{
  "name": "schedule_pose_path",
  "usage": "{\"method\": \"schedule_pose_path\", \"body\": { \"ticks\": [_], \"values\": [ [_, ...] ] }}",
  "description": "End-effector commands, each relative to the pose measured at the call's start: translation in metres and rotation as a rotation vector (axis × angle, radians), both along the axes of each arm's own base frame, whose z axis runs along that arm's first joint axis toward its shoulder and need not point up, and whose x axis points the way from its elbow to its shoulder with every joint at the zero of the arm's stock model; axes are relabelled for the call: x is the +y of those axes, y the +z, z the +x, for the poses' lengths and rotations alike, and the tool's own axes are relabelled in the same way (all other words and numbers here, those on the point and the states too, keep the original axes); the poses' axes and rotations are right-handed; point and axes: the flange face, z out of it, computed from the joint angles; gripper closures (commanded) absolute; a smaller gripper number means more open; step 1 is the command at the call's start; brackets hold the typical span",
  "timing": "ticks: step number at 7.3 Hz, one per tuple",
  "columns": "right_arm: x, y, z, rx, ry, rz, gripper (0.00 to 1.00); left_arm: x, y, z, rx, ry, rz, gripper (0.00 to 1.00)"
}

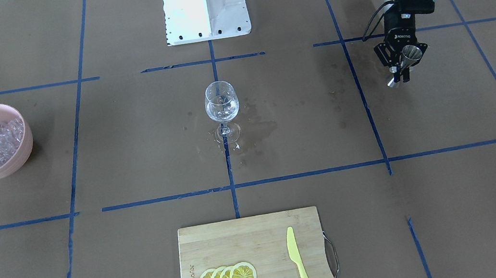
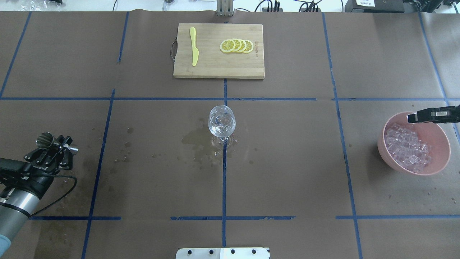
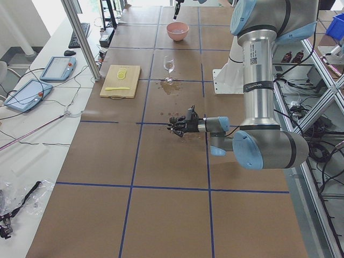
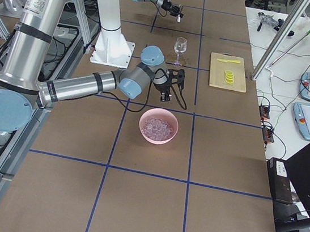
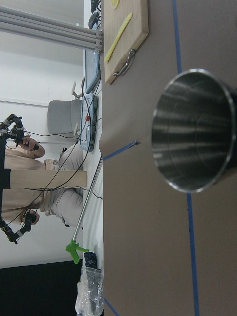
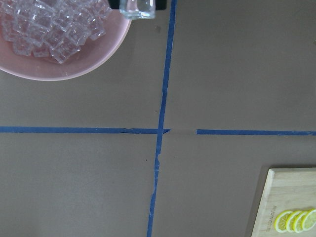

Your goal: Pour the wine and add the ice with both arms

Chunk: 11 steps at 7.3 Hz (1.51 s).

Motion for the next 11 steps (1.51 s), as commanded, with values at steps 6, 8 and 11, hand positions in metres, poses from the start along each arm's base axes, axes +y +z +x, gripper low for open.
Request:
{"method": "schedule_pose_path", "body": {
  "ticks": [6, 8, 11],
  "values": [
    [-0.003, -0.009, -0.002, -0.014, 0.002, 0.025, 1.0, -0.008, -0.023, 0.061, -0.036, 0.027, 0.021, 1.0],
    [-0.003, -0.008, -0.002, -0.013, 0.002, 0.023, 1.0, -0.01, -0.02, 0.058, -0.043, 0.028, 0.019, 1.0],
    [-0.002, -0.008, -0.002, -0.013, 0.002, 0.022, 1.0, -0.026, -0.019, 0.049, -0.04, 0.036, 0.008, 1.0]
  ]
}}
